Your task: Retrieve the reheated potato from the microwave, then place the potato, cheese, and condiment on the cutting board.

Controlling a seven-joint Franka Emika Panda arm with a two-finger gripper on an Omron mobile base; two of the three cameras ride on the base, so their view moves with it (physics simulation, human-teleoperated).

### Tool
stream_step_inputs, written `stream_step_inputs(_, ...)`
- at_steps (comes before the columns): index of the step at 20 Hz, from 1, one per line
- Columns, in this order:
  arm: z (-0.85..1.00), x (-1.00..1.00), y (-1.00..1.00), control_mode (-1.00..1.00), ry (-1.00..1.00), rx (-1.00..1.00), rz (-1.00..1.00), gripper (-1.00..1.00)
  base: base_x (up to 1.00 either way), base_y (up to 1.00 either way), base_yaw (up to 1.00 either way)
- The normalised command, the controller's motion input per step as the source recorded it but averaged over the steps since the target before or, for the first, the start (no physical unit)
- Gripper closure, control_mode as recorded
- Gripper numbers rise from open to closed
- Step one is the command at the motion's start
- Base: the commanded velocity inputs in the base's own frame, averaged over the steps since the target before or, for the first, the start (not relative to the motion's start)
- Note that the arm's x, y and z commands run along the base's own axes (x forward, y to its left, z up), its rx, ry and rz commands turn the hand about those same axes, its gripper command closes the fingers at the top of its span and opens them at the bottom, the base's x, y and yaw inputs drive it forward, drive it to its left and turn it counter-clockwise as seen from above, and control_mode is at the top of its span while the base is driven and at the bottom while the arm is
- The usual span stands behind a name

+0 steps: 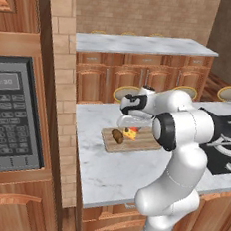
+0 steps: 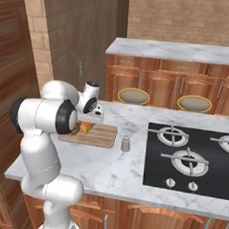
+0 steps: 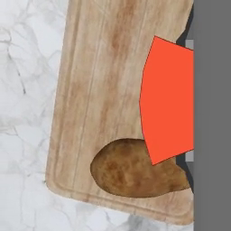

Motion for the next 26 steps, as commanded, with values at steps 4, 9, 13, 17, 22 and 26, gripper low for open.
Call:
stream_step_inputs(4,-0.13,0.18,0.0,-1.0,0.0,0.0,-0.09,1.0,0.0,0.0,0.0)
stream_step_inputs(9,-0.19,0.02,0.09,-1.0,0.0,0.0,-0.12,1.0,0.0,0.0,0.0)
stream_step_inputs(13,-0.18,0.05,0.11,-1.0,0.0,0.0,-0.13,1.0,0.0,0.0,0.0)
stream_step_inputs(17,-0.1,0.11,0.02,-1.0,0.0,-0.02,-0.1,-1.0,0.0,0.0,0.0)
stream_step_inputs(22,-0.13,0.04,0.0,-1.0,-0.01,-0.03,-0.09,-1.0,0.0,0.0,0.0)
stream_step_inputs(26,0.02,0.0,0.0,-1.0,-0.01,-0.01,-0.07,-1.0,0.0,0.0,0.0)
